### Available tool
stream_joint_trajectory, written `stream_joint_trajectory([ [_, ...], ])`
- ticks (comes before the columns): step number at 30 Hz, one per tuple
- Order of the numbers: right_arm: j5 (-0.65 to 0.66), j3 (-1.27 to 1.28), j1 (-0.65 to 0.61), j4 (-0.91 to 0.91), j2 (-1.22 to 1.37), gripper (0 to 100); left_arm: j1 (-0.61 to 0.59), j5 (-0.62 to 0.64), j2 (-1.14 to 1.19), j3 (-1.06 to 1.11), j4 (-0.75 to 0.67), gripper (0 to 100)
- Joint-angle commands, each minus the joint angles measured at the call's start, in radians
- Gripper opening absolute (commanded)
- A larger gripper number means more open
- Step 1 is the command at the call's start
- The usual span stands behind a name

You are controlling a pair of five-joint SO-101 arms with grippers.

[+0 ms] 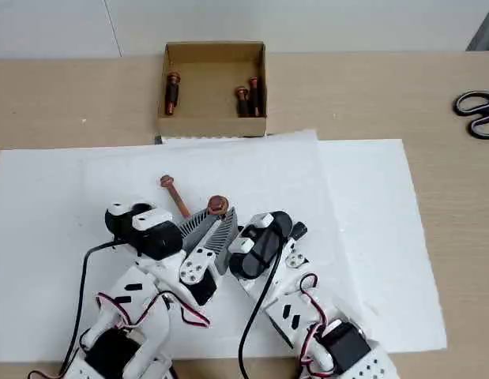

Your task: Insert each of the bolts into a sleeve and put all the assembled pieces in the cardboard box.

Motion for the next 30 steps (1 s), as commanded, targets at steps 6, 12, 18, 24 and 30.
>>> stream_joint_trajectory([
  [6, 0.008, -0.094, -0.035, -0.007, -0.015, 0.4, 0.058, 0.009, -0.011, -0.012, 0.020, 0],
  [12, 0.009, -0.092, -0.038, -0.001, -0.015, 0.4, -0.044, -0.055, -0.011, -0.015, -0.066, 0],
  [18, 0.009, -0.068, -0.028, -0.001, -0.015, 0.4, -0.075, -0.075, -0.011, -0.081, -0.041, 0],
  [24, 0.005, -0.041, -0.021, -0.007, -0.015, 0.4, -0.077, -0.054, -0.011, -0.093, -0.041, 0],
  [30, 0.005, -0.014, -0.016, -0.005, -0.015, 0.4, -0.077, -0.011, -0.011, -0.087, -0.028, 0],
])
